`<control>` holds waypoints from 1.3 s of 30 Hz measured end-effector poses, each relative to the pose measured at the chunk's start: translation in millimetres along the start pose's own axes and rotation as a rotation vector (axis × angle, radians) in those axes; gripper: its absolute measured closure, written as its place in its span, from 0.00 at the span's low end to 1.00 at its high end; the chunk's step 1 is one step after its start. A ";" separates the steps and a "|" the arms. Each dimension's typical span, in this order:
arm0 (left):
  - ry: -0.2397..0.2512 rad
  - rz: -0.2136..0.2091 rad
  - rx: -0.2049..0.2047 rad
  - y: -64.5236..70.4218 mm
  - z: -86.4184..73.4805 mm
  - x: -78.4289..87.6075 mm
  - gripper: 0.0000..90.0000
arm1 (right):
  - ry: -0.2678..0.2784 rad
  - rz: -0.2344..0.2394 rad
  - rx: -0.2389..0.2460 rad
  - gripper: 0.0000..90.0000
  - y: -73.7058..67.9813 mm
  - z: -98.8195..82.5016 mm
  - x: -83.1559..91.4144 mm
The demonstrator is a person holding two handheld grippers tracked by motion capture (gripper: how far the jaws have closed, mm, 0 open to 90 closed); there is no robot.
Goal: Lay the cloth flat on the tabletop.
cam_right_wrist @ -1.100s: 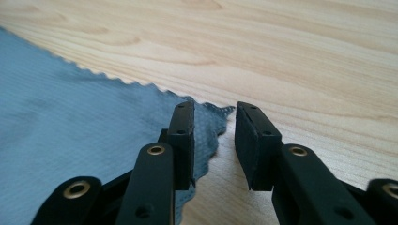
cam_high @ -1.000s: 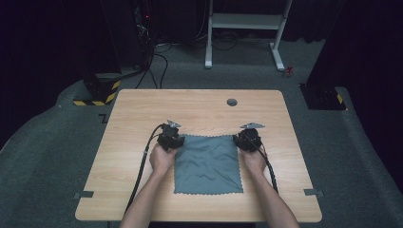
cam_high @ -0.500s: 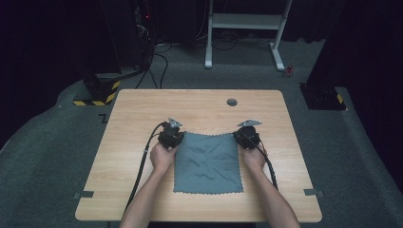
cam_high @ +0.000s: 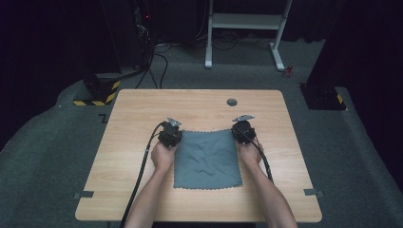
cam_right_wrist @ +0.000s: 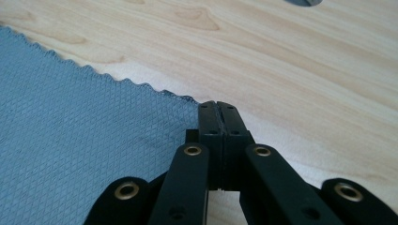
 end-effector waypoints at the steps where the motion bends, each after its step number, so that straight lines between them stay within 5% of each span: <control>1: -0.002 0.005 0.008 -1.3 -0.5 0.0 0.94 | 0.001 -0.003 -0.003 1.00 0.5 0.3 -0.7; 4: 0.002 -0.020 0.040 -0.8 -1.2 4.1 0.74 | -0.031 -0.008 -0.021 0.93 5.4 -4.8 -4.2; 8: 0.046 -0.059 0.012 12.4 -1.4 17.5 0.60 | 0.000 0.033 -0.060 0.83 6.4 -6.0 6.5; 13: 0.057 -0.085 -0.073 37.0 -14.2 37.3 0.54 | 0.047 0.159 -0.019 0.80 -16.5 -21.9 35.5; 20: 0.125 -0.165 -0.083 68.4 -29.2 70.9 0.51 | 0.036 0.267 0.054 0.77 -47.2 -67.0 64.0; 23: 0.112 -0.176 -0.130 83.9 -38.4 74.4 0.50 | 0.026 0.261 0.087 0.76 -51.8 -80.9 64.7; 26: 0.099 -0.143 -0.173 87.5 -48.2 72.3 0.50 | 0.019 0.252 0.102 0.73 -51.9 -89.8 63.5; 30: 0.106 -0.167 -0.132 84.9 -55.2 74.2 0.50 | 0.031 0.229 0.141 0.72 -49.2 -94.0 67.5; 39: 0.119 -0.159 -0.116 83.3 -64.5 81.7 0.49 | 0.028 0.232 0.131 0.70 -42.4 -100.6 74.6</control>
Point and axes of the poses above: each handheld gripper's, and its own axes: x roughly backward along the jaws, z roughly out of its top, y roughly to its right, the point moved 8 cm from there along -x, roughly forward along the jaws, and after that the axes turned 14 degrees about -x, right-handed, at the moved point
